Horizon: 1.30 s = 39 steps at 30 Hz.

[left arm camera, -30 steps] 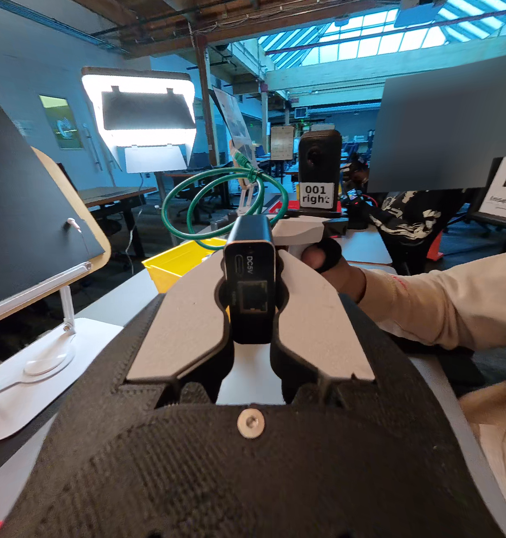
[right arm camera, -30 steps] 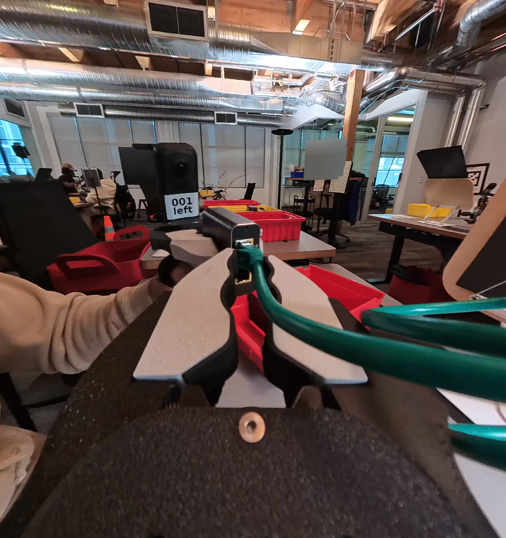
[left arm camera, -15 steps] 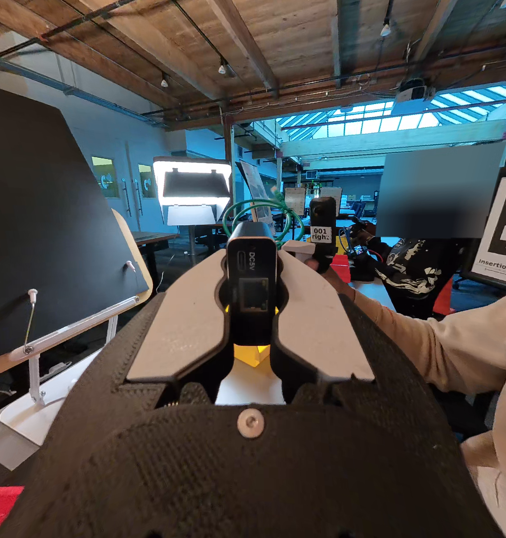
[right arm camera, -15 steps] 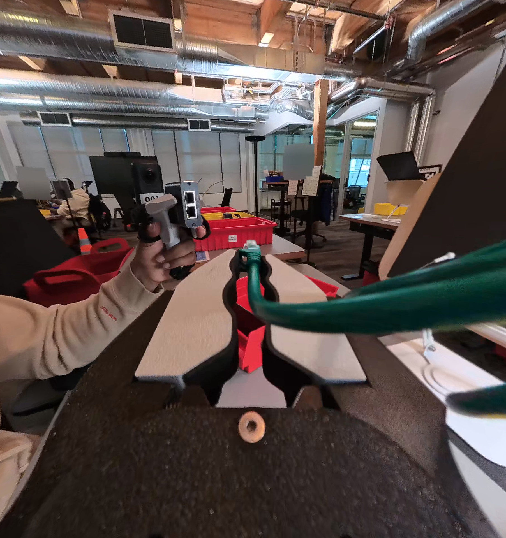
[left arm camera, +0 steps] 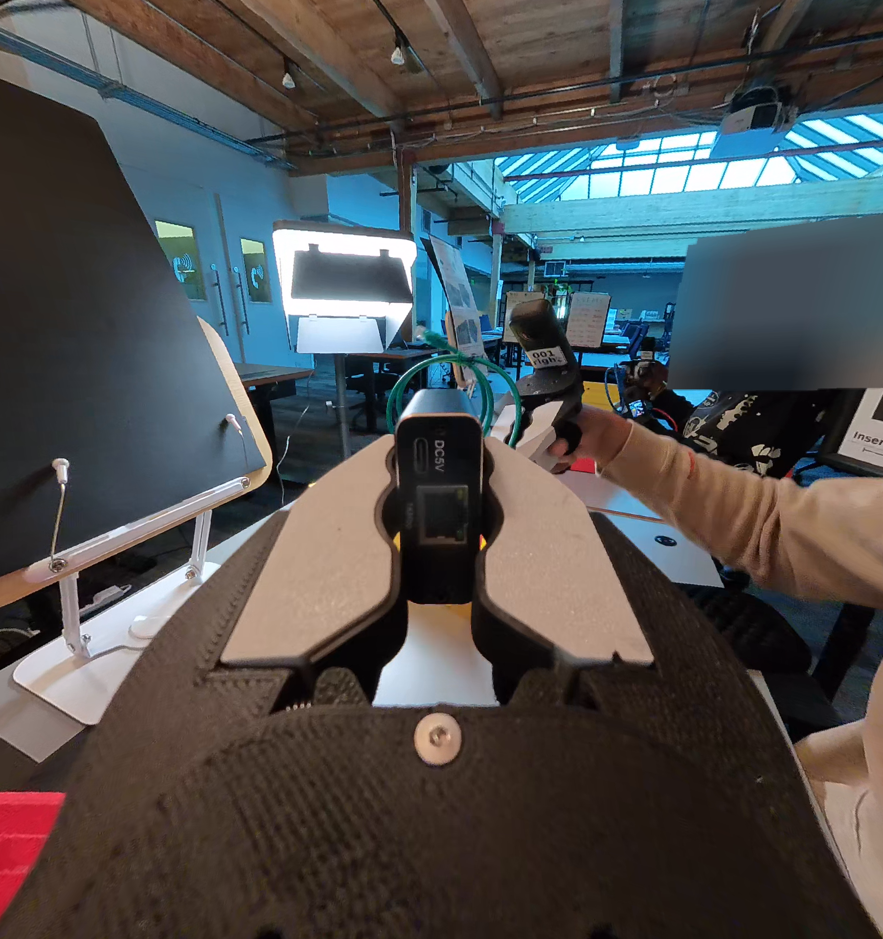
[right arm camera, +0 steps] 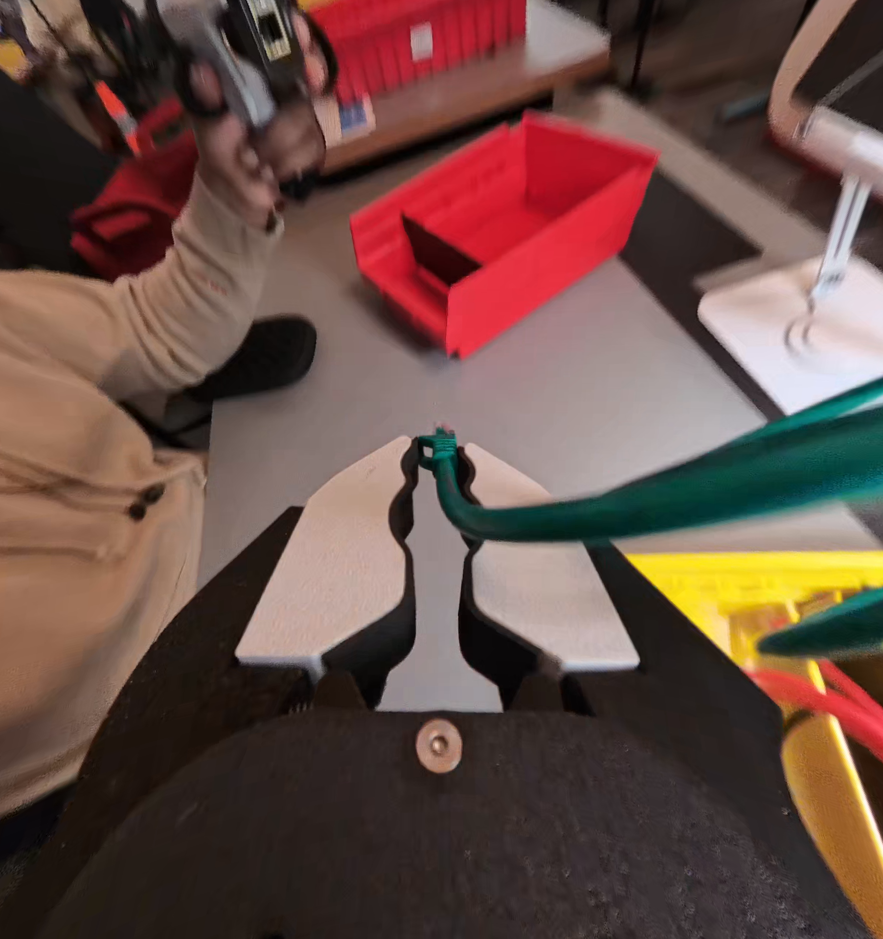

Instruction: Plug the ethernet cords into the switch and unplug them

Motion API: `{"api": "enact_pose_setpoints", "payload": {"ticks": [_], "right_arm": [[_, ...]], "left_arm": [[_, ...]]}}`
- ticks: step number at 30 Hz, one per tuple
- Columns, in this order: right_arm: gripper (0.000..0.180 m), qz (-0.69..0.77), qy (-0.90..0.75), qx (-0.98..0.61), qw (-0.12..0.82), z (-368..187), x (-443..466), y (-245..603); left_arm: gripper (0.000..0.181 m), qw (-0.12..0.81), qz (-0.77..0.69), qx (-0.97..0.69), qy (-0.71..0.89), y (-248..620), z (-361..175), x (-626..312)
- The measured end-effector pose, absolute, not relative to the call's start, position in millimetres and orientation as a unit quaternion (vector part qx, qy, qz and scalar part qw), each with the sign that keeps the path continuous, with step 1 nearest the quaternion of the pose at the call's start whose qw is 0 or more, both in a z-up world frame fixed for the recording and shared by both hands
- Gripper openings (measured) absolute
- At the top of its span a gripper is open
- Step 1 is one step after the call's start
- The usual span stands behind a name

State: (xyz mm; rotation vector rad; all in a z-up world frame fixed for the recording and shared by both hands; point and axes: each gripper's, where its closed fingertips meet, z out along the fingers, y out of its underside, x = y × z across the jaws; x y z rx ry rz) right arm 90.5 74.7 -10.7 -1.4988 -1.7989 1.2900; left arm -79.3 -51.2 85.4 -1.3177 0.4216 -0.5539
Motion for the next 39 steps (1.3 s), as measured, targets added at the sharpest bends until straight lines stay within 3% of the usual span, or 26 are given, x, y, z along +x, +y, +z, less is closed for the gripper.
{"api": "enact_pose_setpoints", "payload": {"ticks": [9, 17, 23, 29, 35, 37, 39], "right_arm": [[0.014, 0.429, -0.664, -0.612, -0.008, -68, 206, 111], [0.013, 0.458, -0.628, -0.611, -0.151, -90, 235, 120], [0.019, 0.374, -0.615, -0.688, -0.093, -101, 225, 177], [0.048, 0.218, -0.62, -0.752, 0.046, -115, 219, 246], [0.041, 0.111, -0.675, -0.722, 0.104, -131, 206, 254], [0.006, 0.067, -0.699, -0.696, 0.149, -129, 197, 262], [0.005, 0.082, -0.711, -0.68, 0.159, -121, 186, 255]], "left_arm": [[0.026, 0.718, -0.261, -0.613, 0.199, -43, 75, -71], [0.027, 0.705, -0.264, -0.626, 0.204, -36, 64, -66], [0.026, 0.694, -0.269, -0.636, 0.201, -30, 55, -65], [0.026, 0.69, -0.268, -0.642, 0.2, -27, 51, -66], [0.027, 0.688, -0.269, -0.644, 0.2, -26, 49, -65], [0.027, 0.688, -0.269, -0.644, 0.2, -25, 49, -65], [0.027, 0.686, -0.268, -0.646, 0.201, -25, 48, -64]]}}
